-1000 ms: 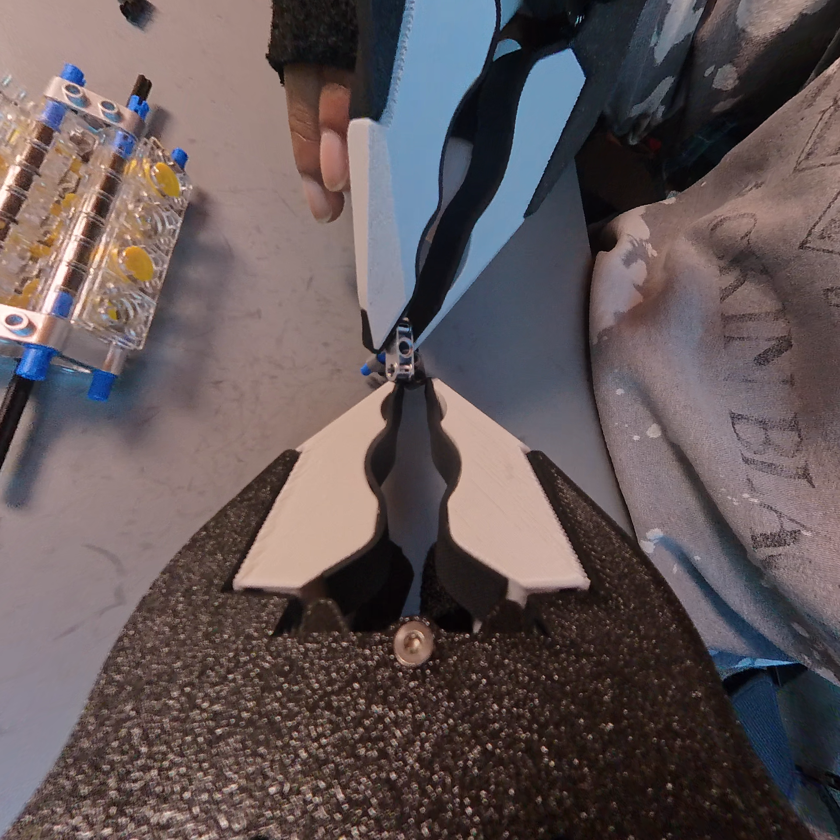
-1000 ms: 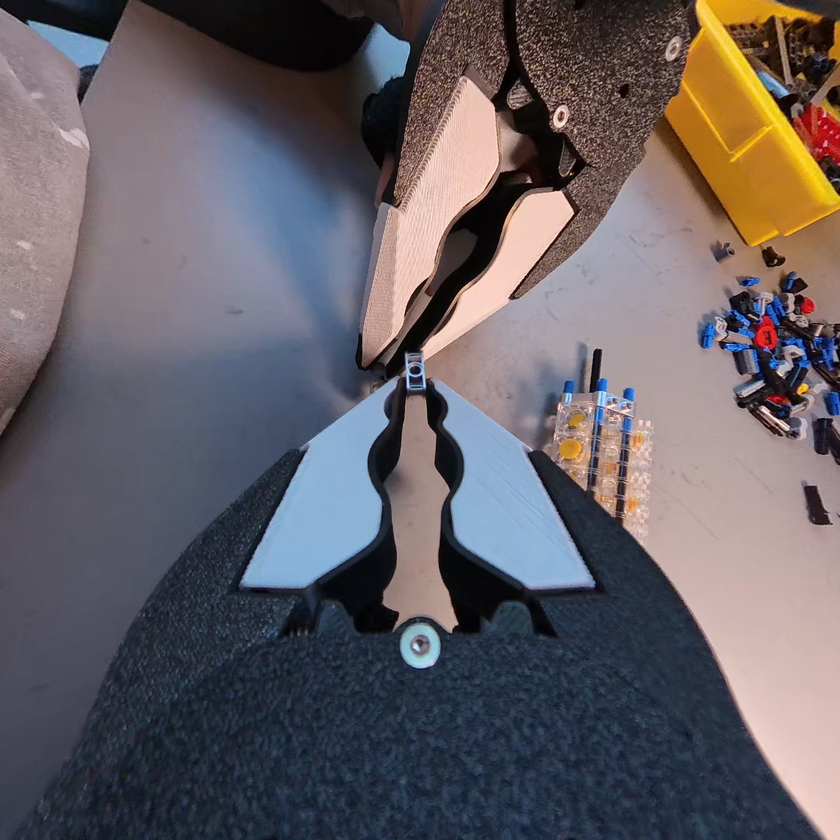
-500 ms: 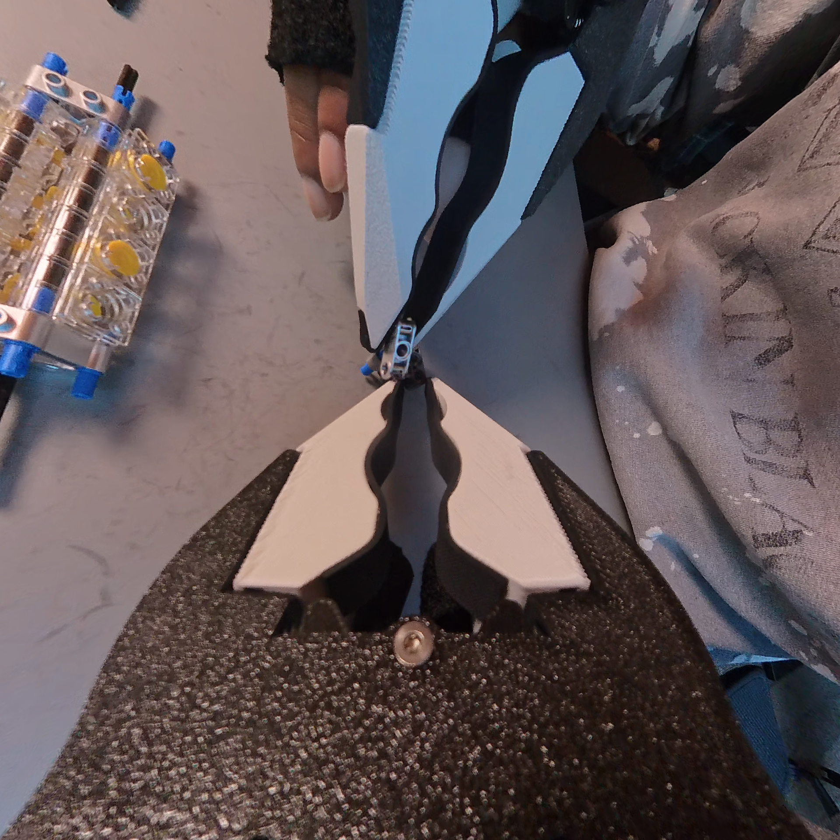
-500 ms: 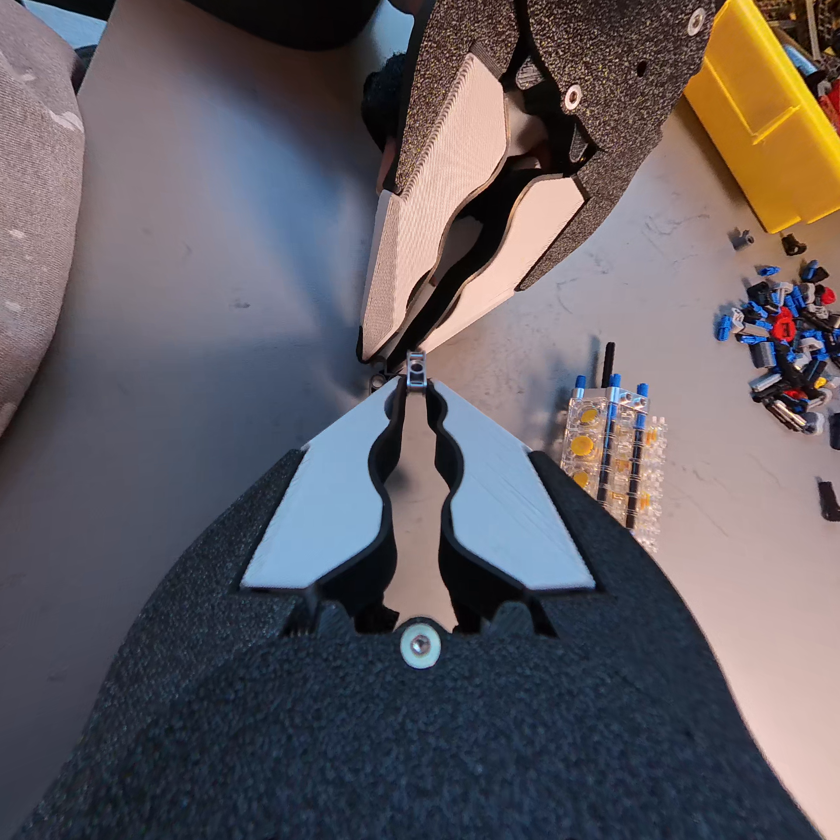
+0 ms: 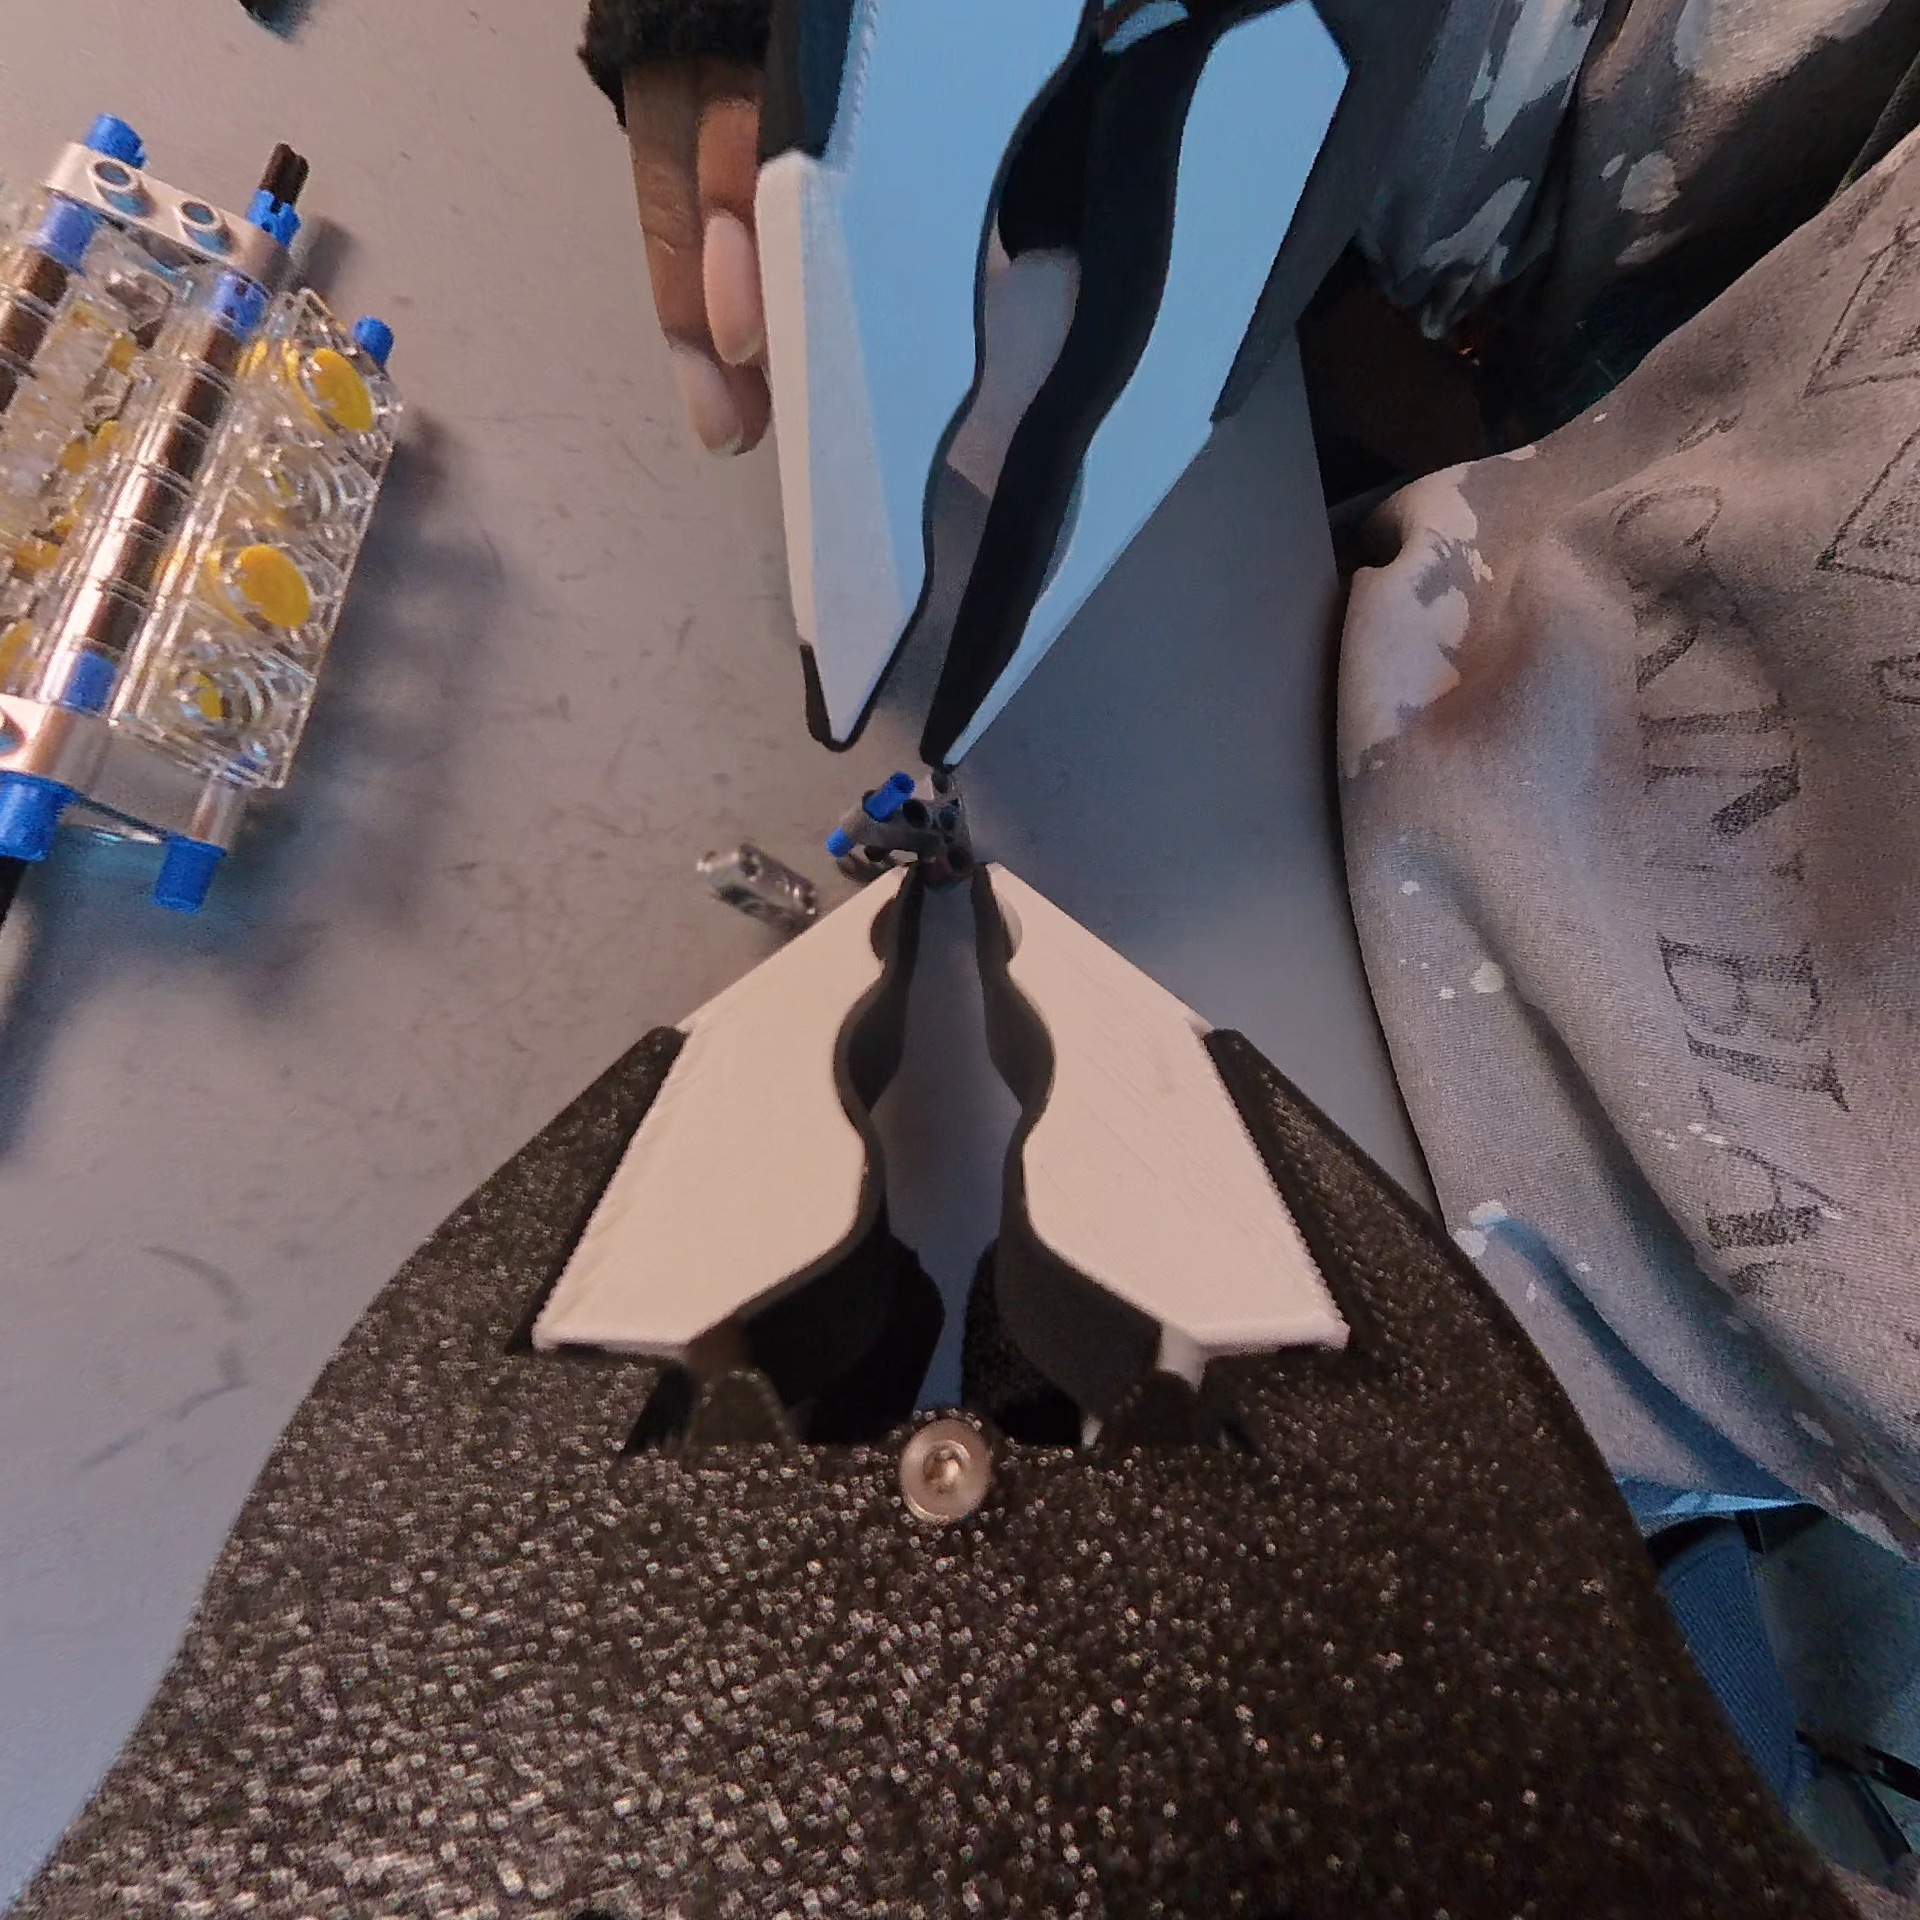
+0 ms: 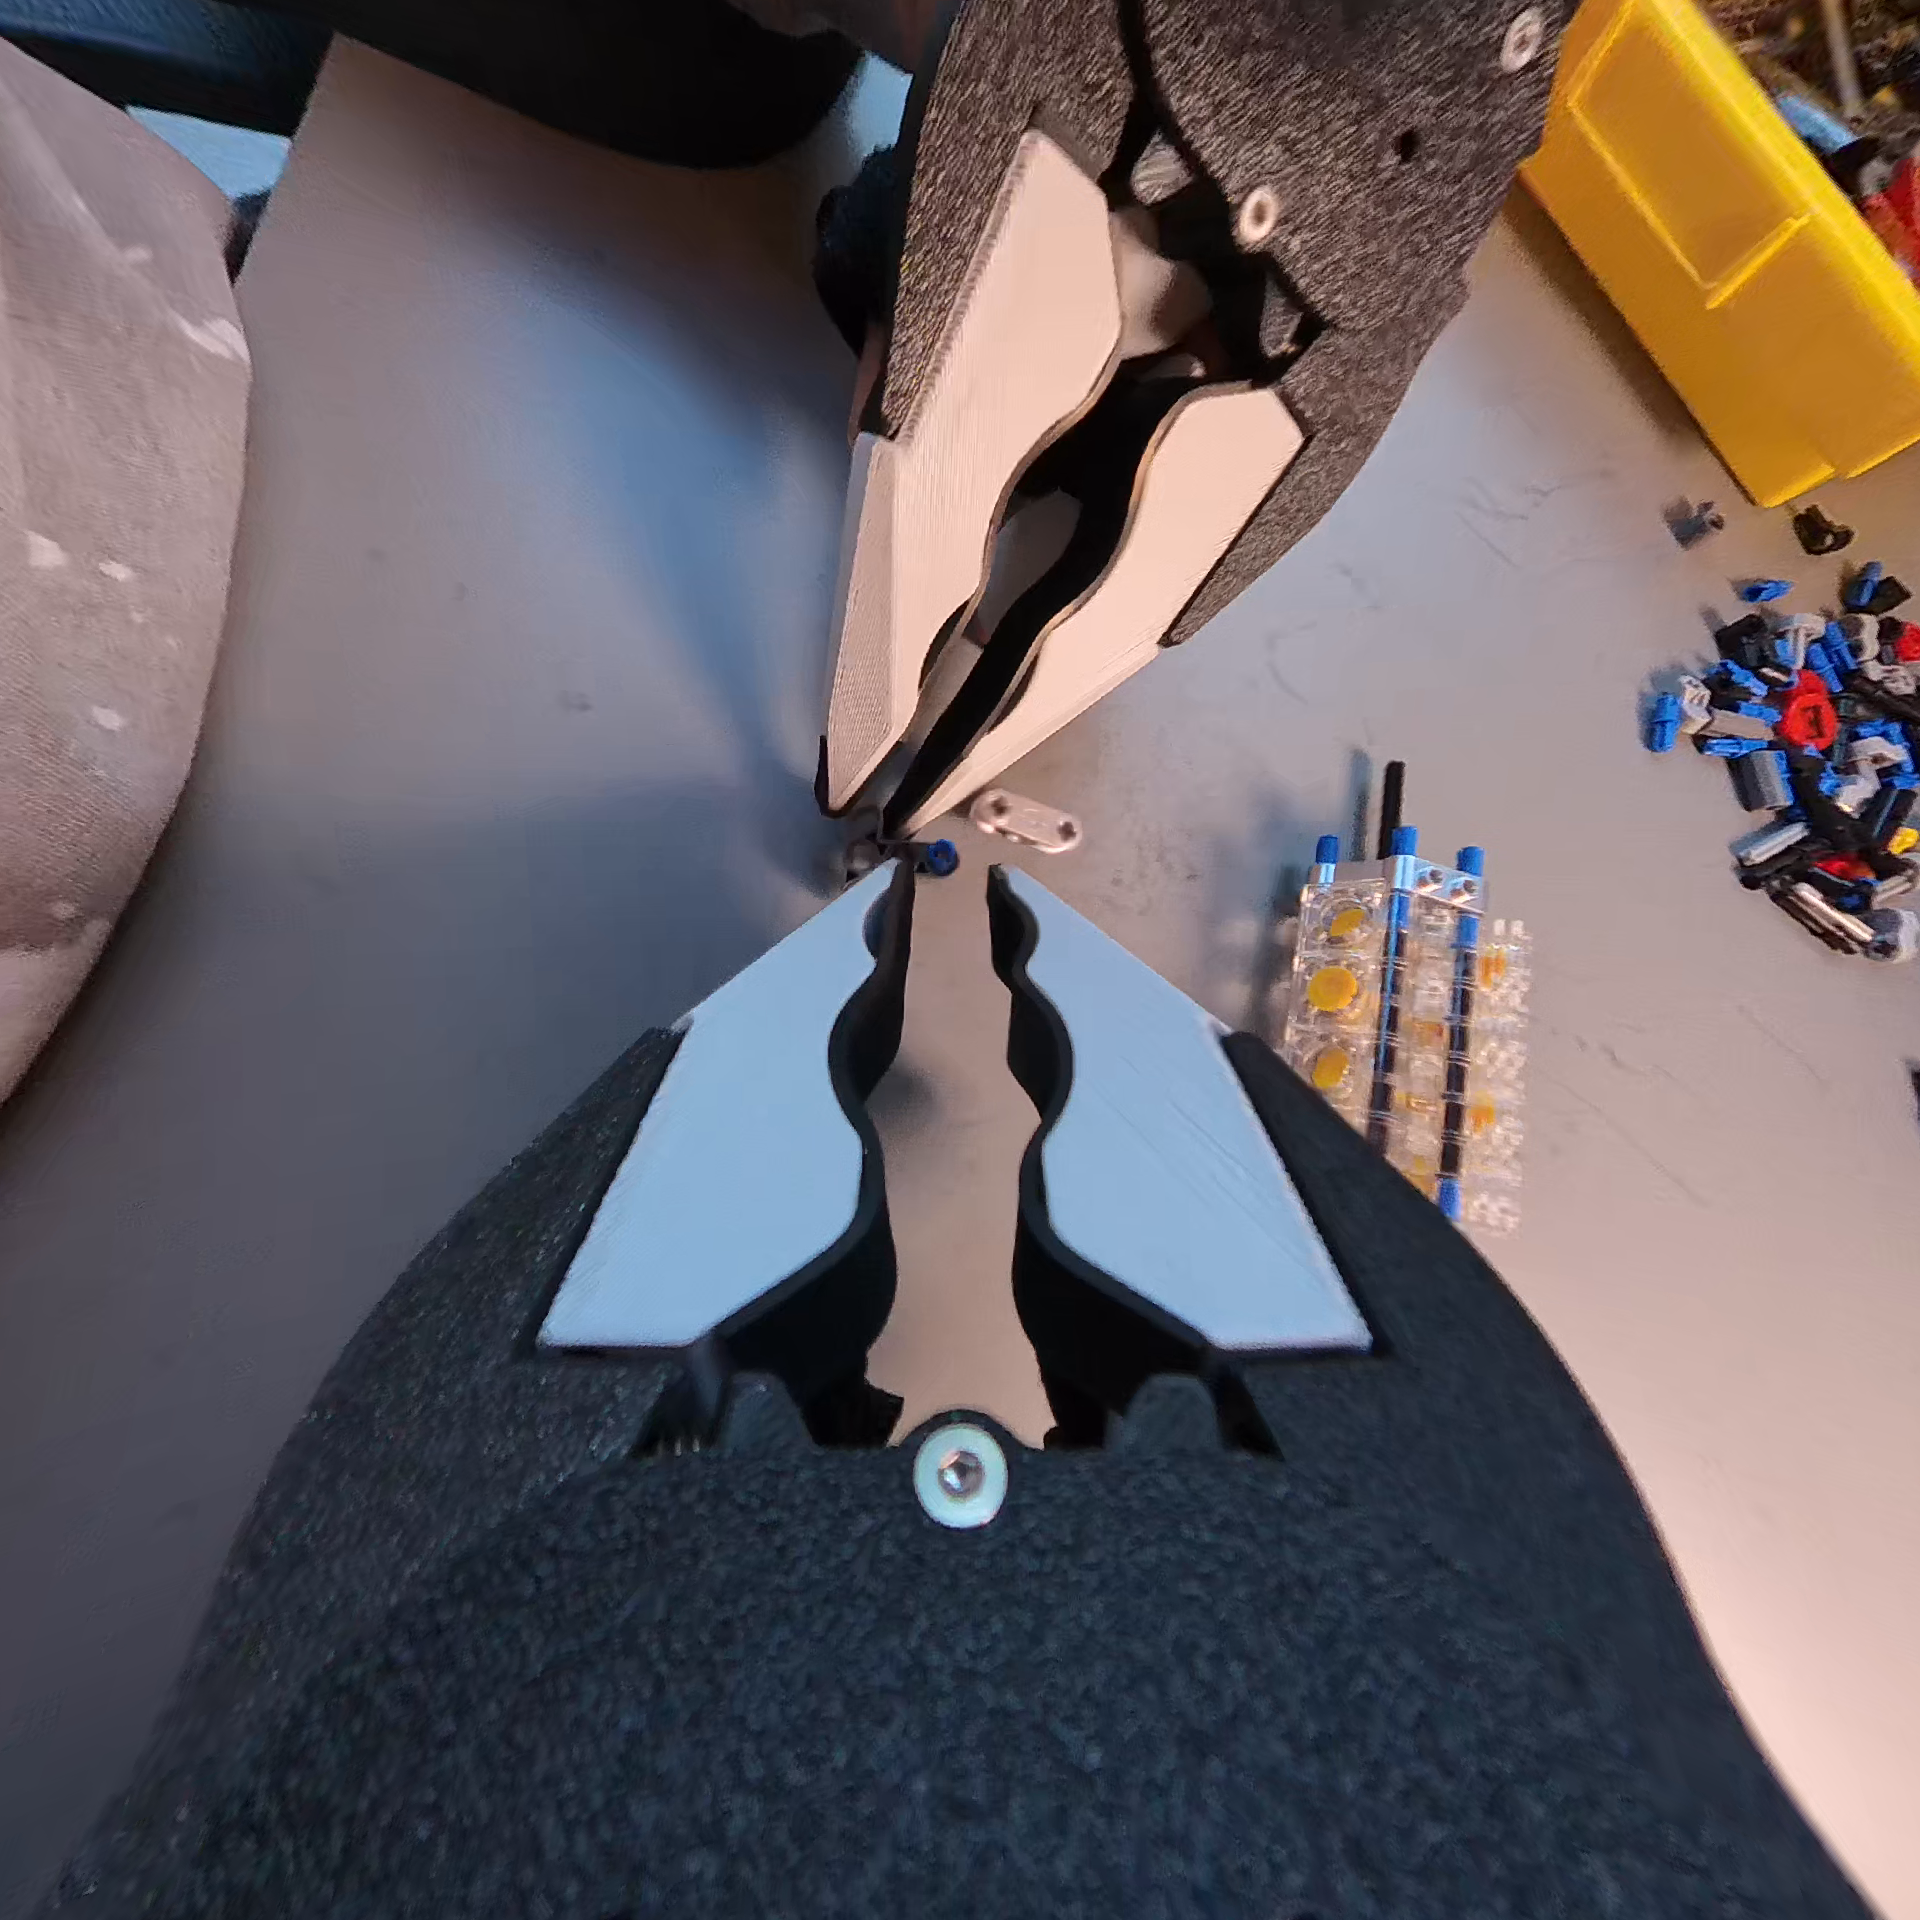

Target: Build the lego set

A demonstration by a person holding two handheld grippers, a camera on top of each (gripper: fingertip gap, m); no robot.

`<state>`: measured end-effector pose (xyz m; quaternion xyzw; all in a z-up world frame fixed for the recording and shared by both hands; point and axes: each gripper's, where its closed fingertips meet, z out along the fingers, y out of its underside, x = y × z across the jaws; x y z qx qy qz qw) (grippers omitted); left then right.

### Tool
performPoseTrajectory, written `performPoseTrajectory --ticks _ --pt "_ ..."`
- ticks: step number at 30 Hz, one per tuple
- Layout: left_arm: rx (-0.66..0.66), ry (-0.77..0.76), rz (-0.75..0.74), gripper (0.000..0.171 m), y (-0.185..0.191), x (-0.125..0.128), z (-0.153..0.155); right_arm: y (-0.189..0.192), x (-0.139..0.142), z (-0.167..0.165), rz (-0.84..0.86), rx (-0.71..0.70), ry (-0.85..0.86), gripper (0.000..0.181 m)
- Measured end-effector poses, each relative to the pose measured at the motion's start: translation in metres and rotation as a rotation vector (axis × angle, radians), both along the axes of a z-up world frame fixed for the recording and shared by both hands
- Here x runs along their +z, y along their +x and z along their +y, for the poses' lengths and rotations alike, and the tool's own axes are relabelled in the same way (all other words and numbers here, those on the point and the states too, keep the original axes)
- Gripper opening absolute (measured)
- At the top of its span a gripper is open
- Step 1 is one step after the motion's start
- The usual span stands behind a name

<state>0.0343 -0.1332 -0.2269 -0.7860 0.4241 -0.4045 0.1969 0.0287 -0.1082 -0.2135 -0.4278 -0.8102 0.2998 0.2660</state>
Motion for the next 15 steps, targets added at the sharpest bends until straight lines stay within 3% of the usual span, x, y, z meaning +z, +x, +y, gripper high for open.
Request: performPoseTrajectory --ticks 5,15 --pt "-0.022 -0.008 0.003 0.008 0.0 0.0 -0.004 -0.002 0.015 0.012 -0.012 -0.001 -0.051 0.013" --pt "0.026 0.058 0.065 0.009 -0.011 -0.005 -0.003 -0.015 -0.01 0.01 -0.233 0.119 0.016 0.021"
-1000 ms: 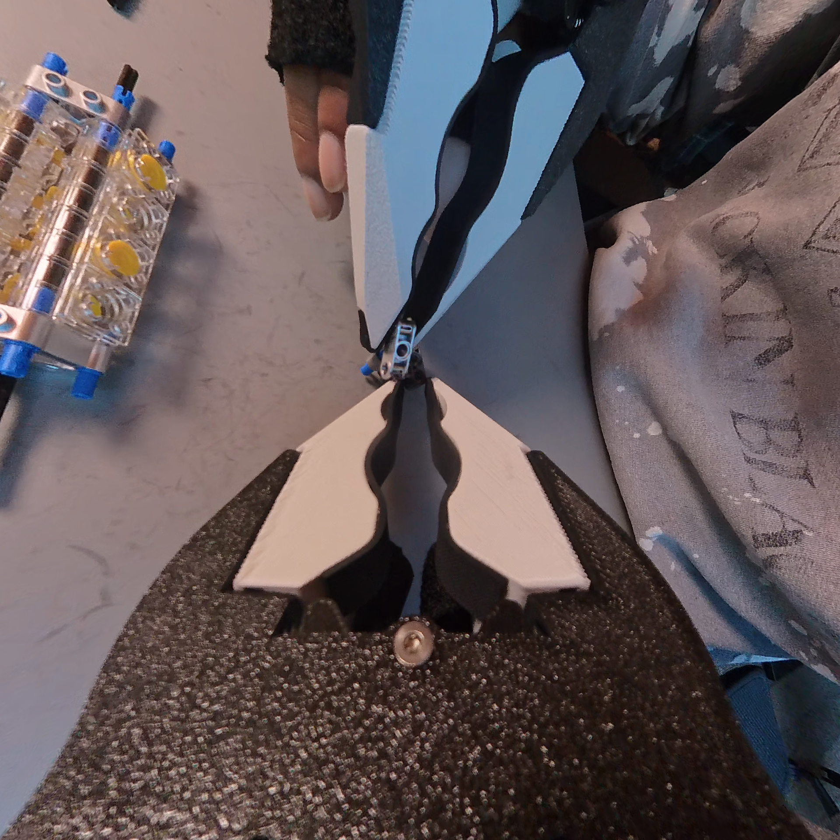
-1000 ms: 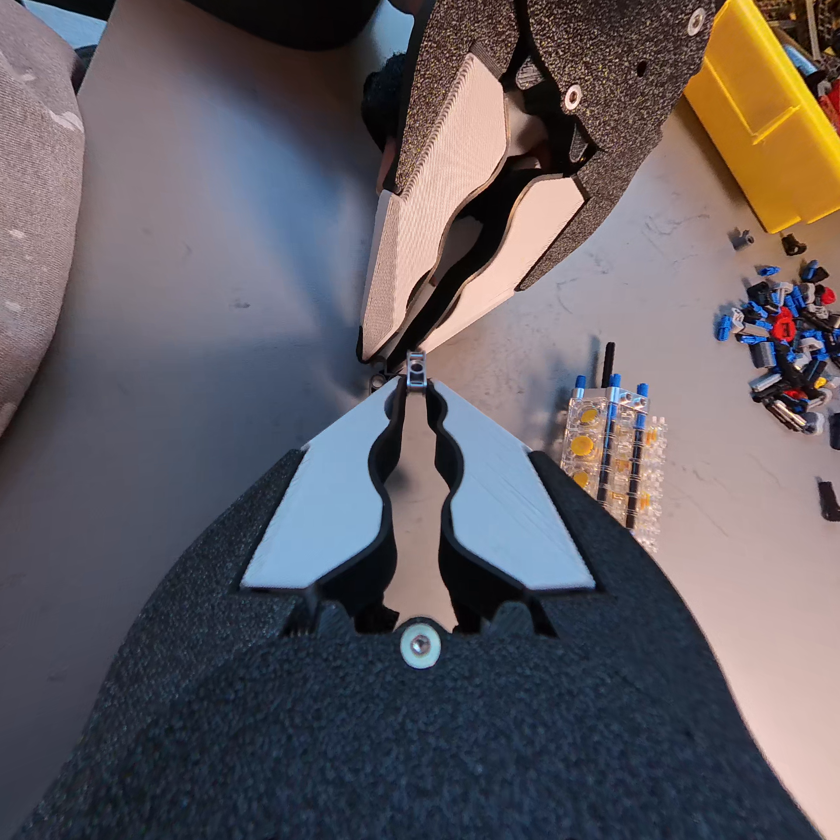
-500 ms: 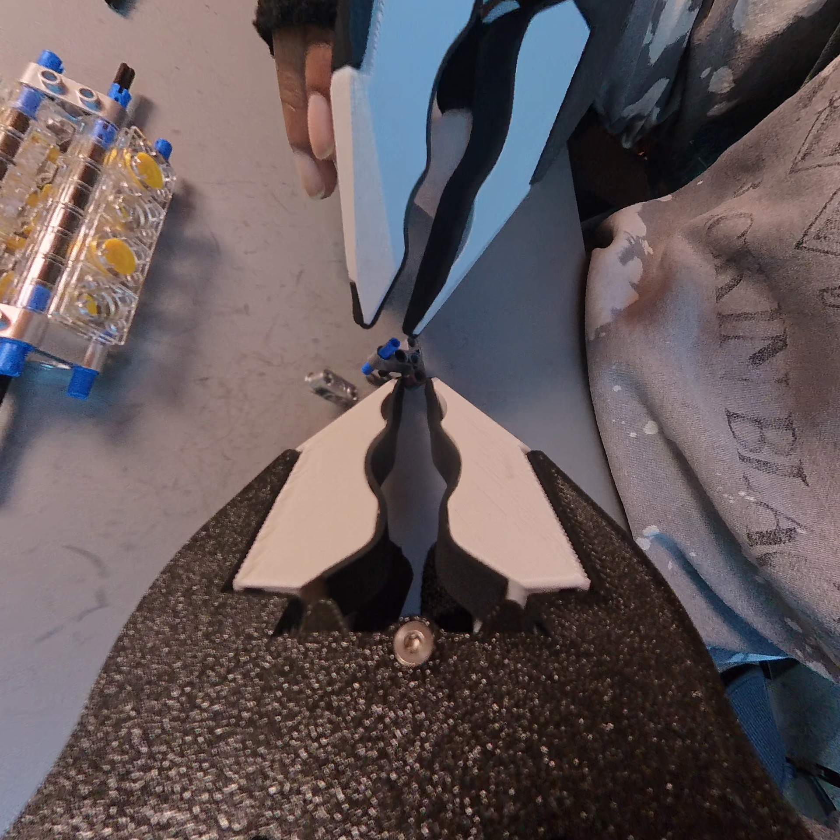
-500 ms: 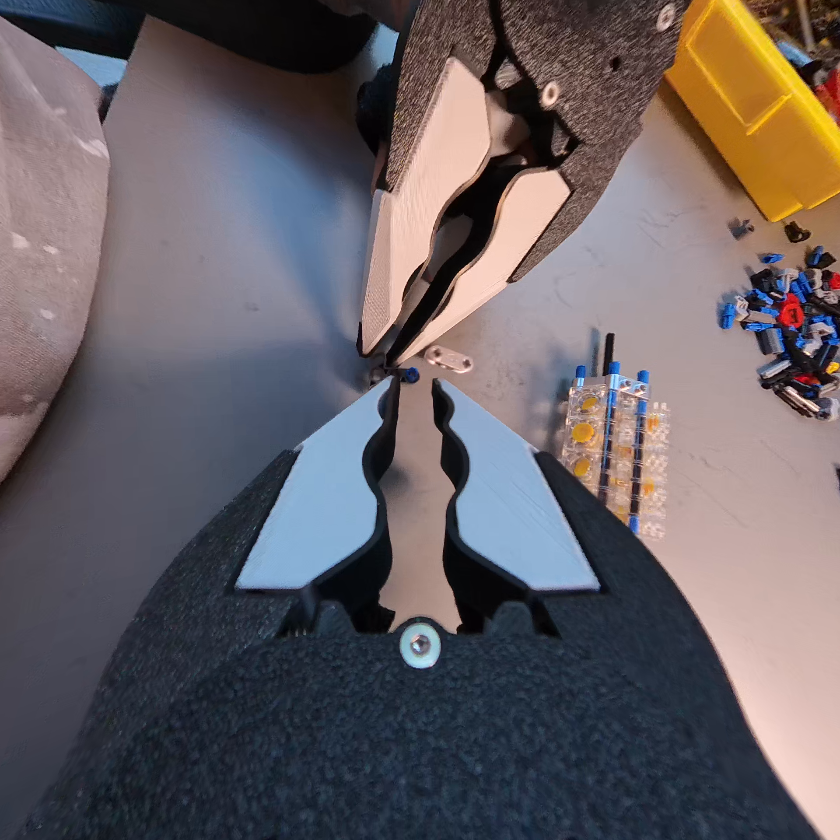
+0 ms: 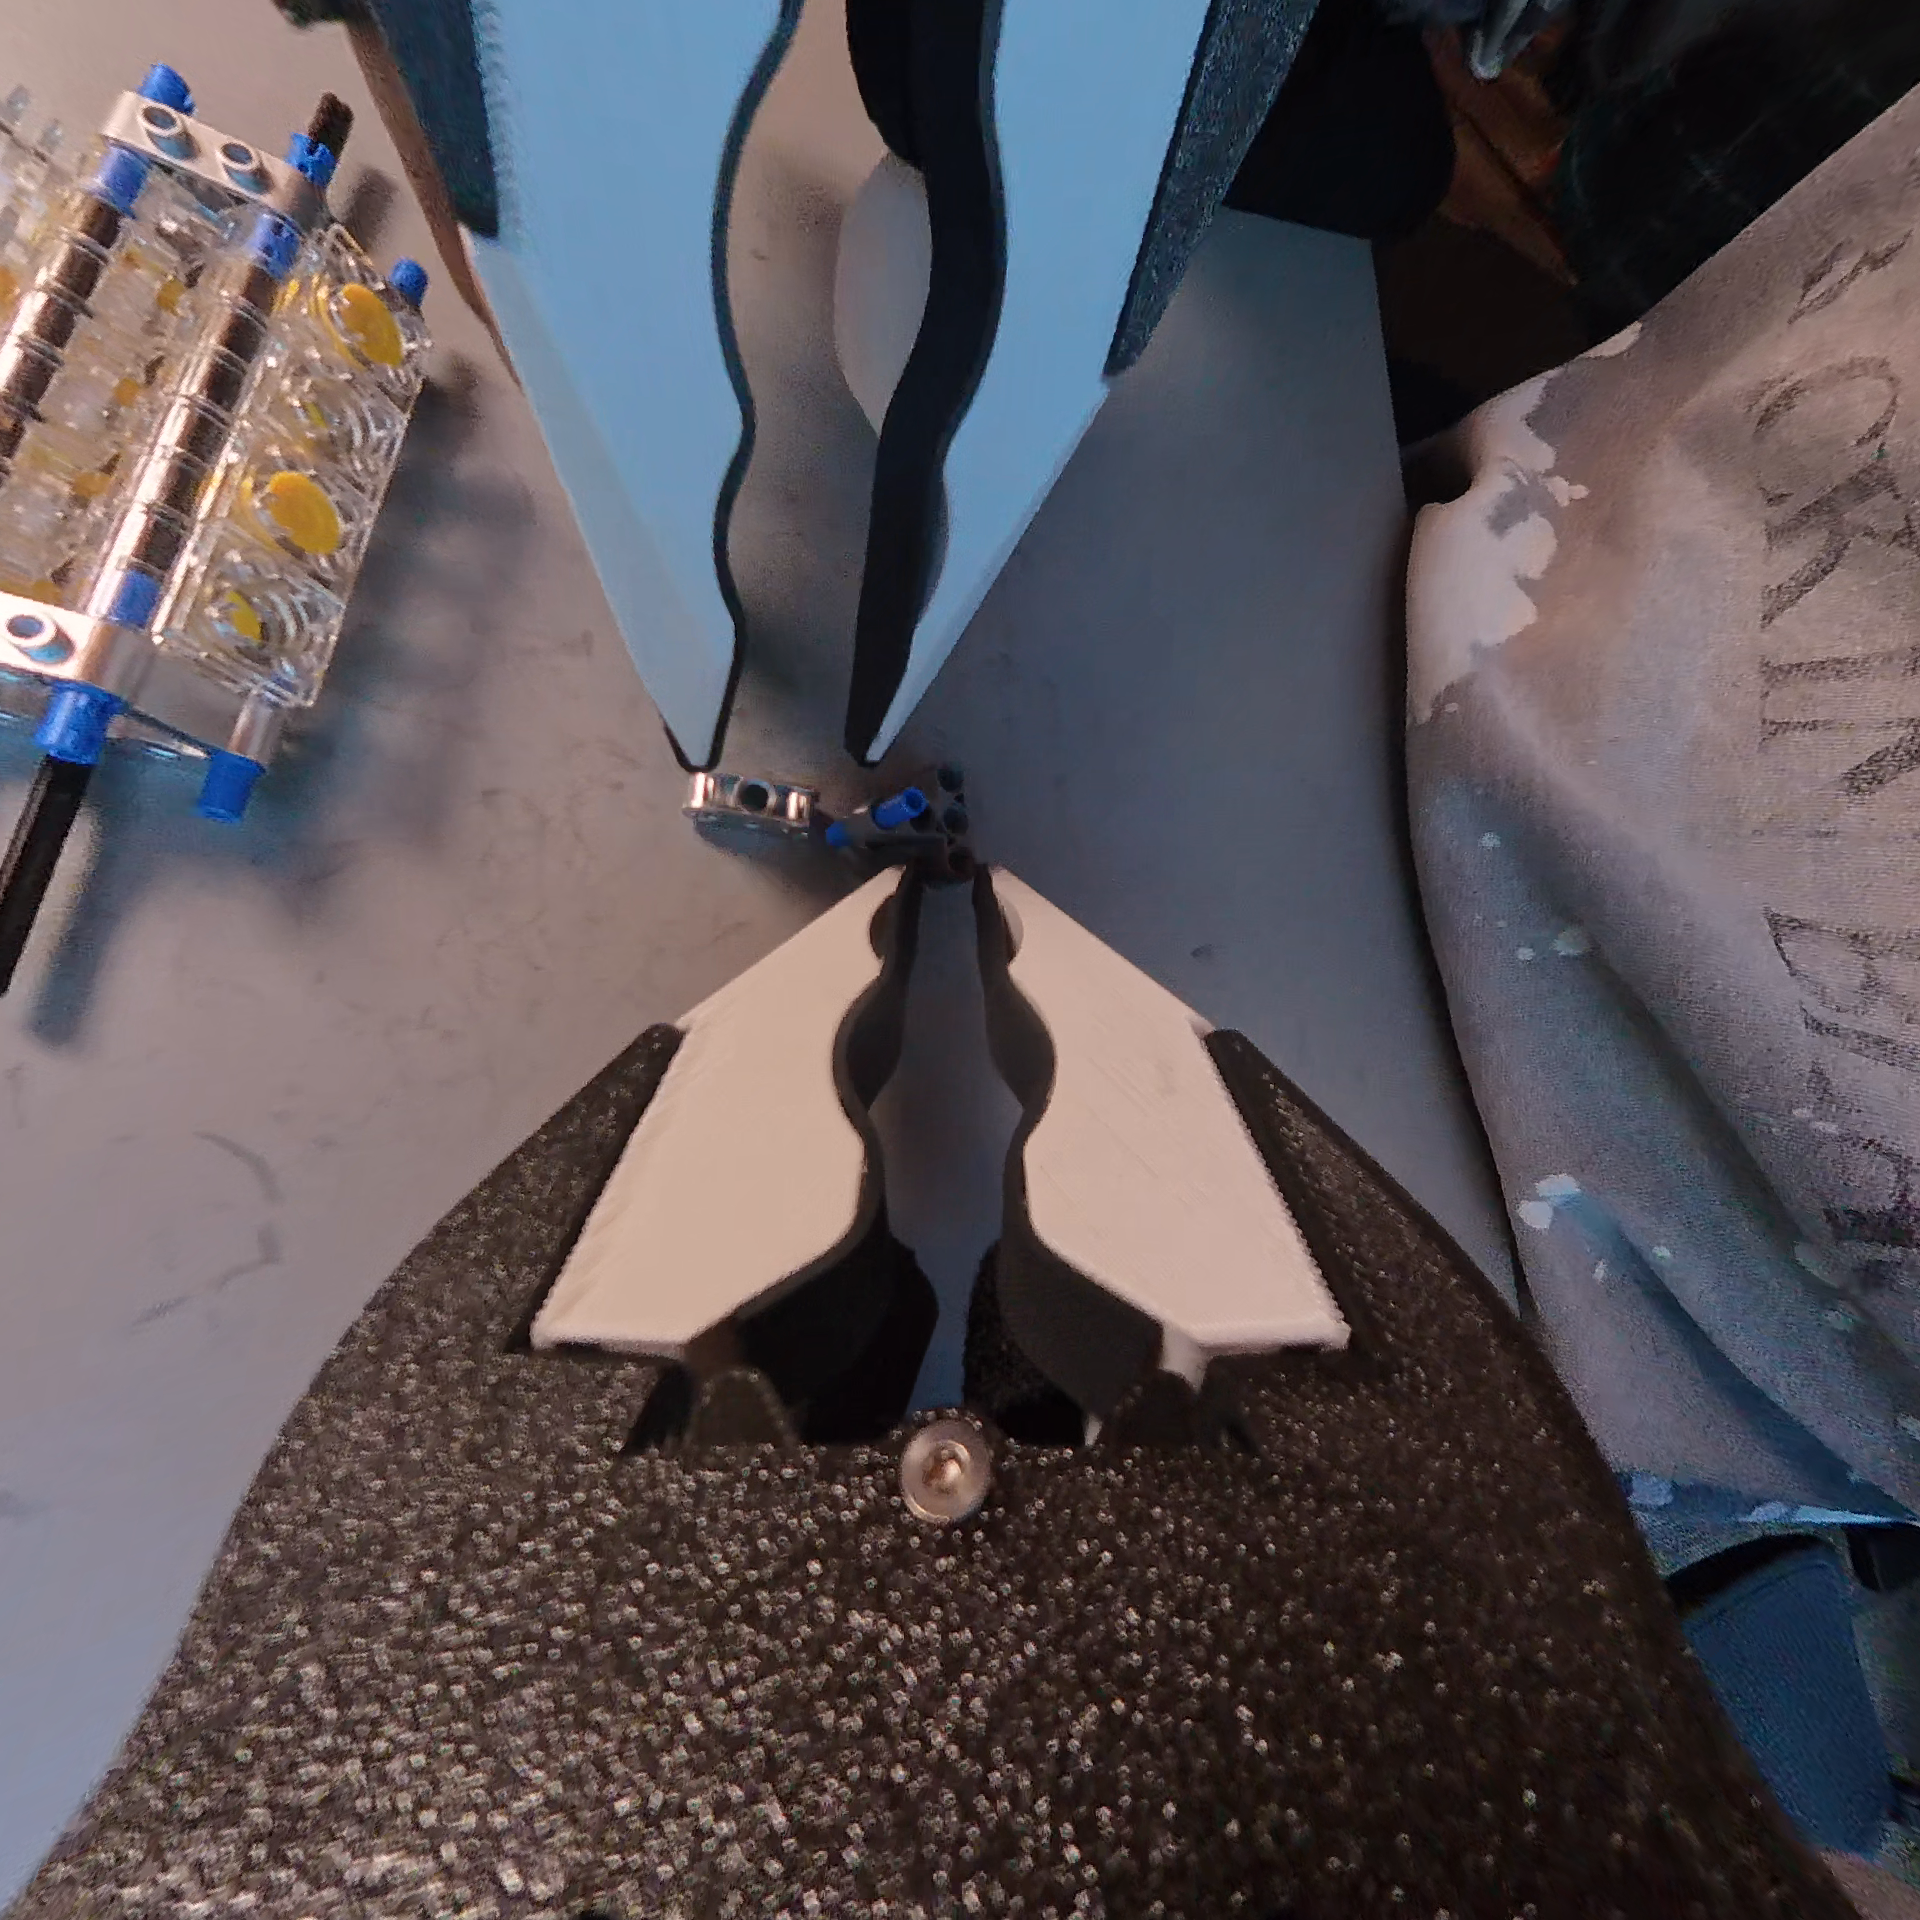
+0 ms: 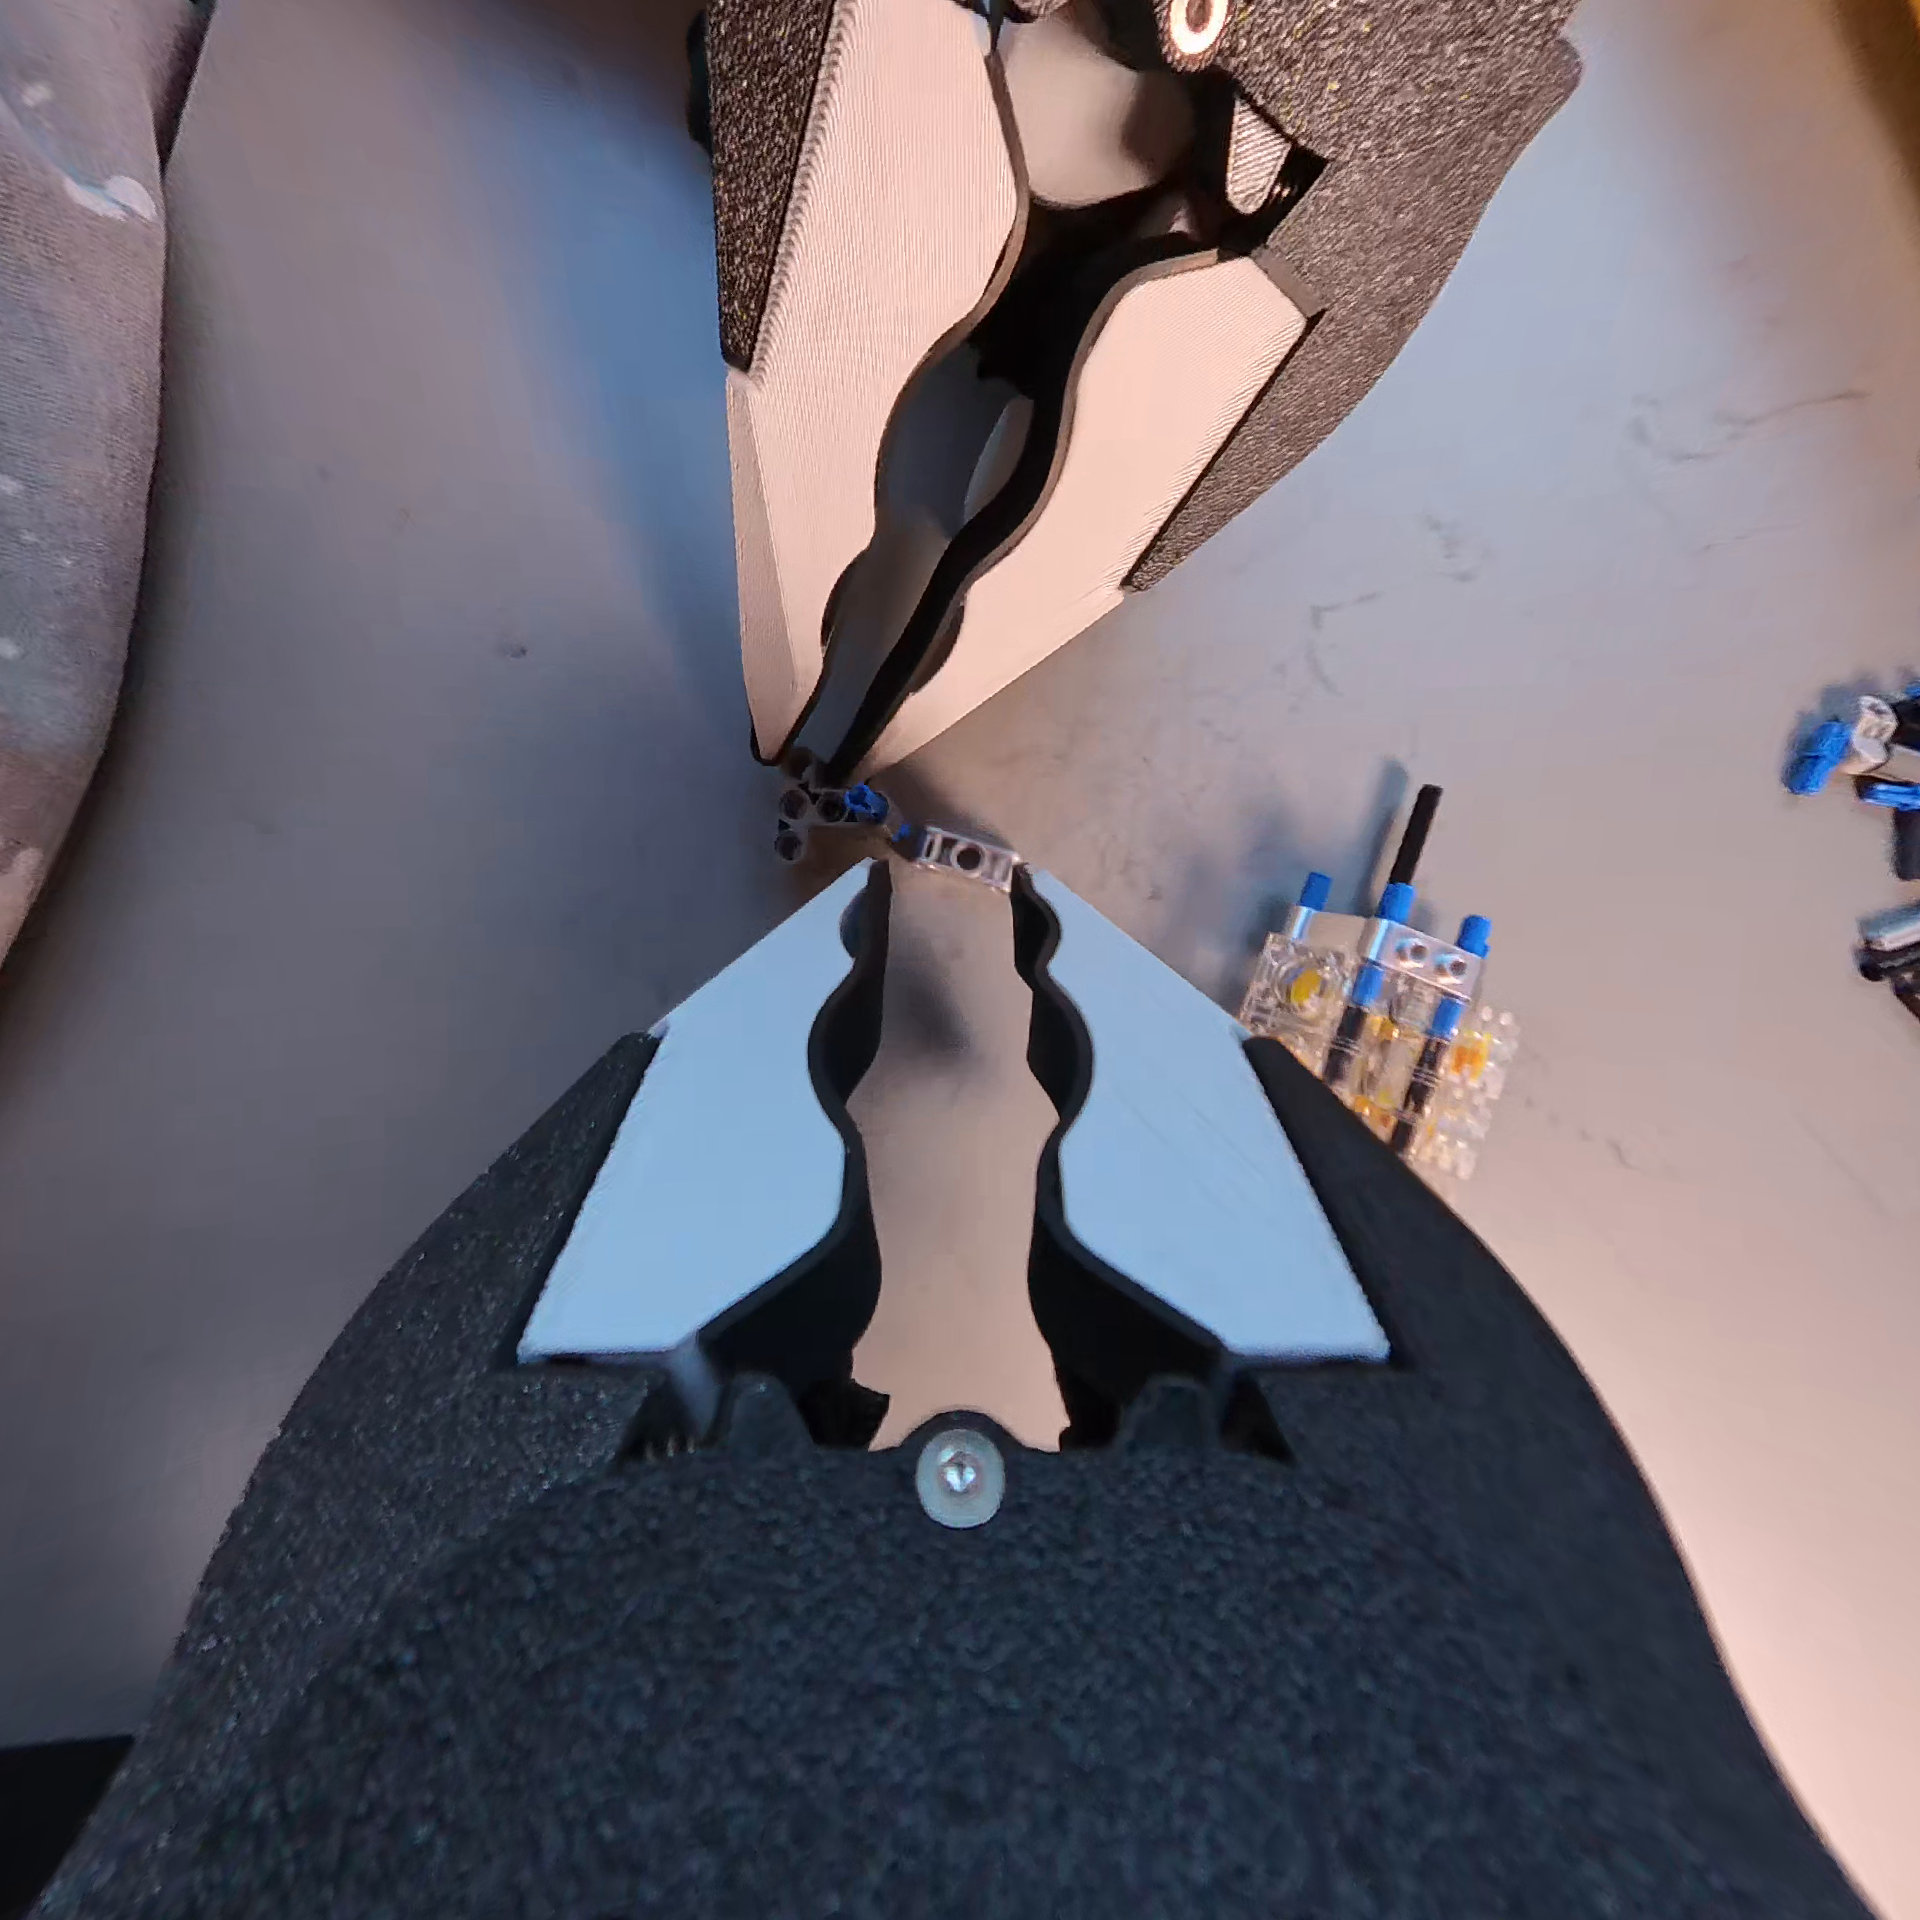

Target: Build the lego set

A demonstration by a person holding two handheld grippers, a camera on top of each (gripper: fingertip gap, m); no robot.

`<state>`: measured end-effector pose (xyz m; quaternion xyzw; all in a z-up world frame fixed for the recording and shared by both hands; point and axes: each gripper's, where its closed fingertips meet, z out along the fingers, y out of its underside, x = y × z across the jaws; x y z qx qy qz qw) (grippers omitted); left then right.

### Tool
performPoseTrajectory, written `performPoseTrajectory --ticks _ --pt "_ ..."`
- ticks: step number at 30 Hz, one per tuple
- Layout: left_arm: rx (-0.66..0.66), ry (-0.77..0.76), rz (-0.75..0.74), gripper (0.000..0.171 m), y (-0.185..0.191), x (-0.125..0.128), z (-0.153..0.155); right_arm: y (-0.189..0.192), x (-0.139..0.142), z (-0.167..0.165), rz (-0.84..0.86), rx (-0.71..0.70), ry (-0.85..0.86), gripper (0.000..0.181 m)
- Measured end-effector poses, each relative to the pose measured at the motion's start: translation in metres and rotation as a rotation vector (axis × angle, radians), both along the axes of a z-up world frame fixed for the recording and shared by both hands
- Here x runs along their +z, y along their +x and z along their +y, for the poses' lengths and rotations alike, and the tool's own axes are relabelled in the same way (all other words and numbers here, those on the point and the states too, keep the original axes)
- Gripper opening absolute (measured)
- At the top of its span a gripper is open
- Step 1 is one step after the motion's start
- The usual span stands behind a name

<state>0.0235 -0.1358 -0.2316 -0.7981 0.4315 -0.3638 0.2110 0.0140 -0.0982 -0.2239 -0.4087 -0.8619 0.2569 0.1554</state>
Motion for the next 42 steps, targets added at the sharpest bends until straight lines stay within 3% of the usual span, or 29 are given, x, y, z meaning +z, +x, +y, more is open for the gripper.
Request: performPoseTrajectory --ticks 6,17,24,30,42 --pt "-0.009 0.01 0.018 0.01 -0.004 -0.001 -0.001 -0.006 0.0 -0.003 0.019 0.072 0.02 0.023" --pt "-0.002 0.006 0.009 0.01 -0.009 -0.001 -0.001 -0.003 -0.006 -0.003 -0.151 0.475 0.196 0.023" --pt "0.0 0.006 0.003 0.012 -0.009 0.0 -0.001 -0.001 -0.014 0.0 -0.21 0.583 0.292 0.011" --pt "0.007 0.021 0.016 0.015 -0.005 0.0 -0.001 0.011 -0.015 0.002 -0.163 0.364 0.183 0.006" --pt "0.109 -0.014 0.01 0.009 0.008 -0.001 0.006 0.014 -0.007 0.008 -0.001 -0.106 0.176 0.005"
